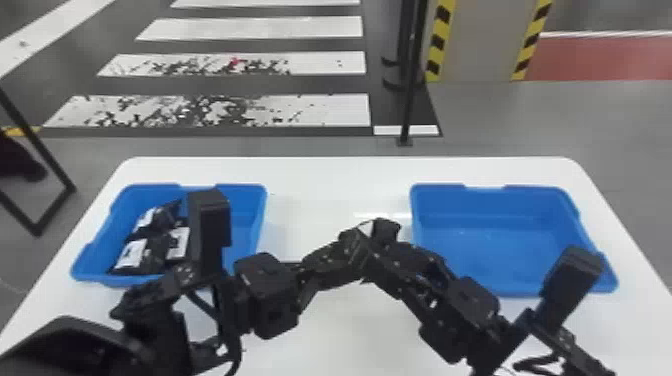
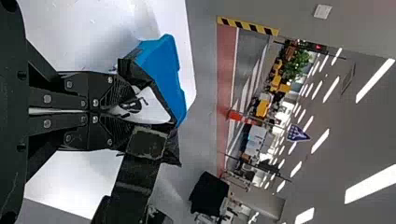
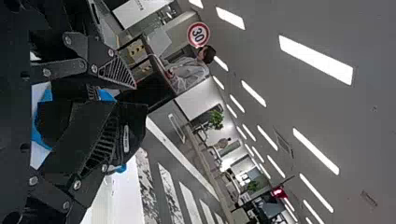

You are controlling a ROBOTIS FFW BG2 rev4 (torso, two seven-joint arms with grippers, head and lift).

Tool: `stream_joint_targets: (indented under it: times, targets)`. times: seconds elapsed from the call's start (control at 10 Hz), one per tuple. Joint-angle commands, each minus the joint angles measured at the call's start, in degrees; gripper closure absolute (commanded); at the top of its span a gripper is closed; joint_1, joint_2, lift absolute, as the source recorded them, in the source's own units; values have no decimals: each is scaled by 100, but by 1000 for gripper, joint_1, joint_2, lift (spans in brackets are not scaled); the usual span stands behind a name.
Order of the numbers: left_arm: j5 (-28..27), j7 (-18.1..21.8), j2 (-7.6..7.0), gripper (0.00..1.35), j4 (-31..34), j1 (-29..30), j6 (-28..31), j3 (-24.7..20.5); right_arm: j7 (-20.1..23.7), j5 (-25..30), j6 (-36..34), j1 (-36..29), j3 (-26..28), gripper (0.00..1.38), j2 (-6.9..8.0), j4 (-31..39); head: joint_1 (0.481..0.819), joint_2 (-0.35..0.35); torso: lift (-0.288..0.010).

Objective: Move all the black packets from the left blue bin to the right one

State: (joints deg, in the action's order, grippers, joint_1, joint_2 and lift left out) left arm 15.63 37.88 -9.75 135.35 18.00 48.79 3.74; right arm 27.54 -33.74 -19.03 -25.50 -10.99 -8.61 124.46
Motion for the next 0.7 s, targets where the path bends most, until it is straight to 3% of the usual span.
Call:
stream_joint_targets:
  times: [0.0, 0.1, 0.3, 0.6]
  targets:
    - [36, 0, -1, 1216, 0, 0, -14, 26, -12, 15, -37, 19, 2, 1127, 0, -36, 695, 47, -140]
    - [48, 0, -1, 1216, 0, 0, -14, 26, -82, 83, 5, 5, 2, 1283, 0, -8, 695, 45, -140]
    - [48, 0, -10, 1214, 0, 0, -28, 26, -144, 152, 497, 5, 2, 1277, 0, 6, 695, 31, -140]
    - [139, -26, -1, 1176, -14, 42, -84, 3, -161, 129, 554, 33, 25, 1277, 0, -22, 695, 16, -140]
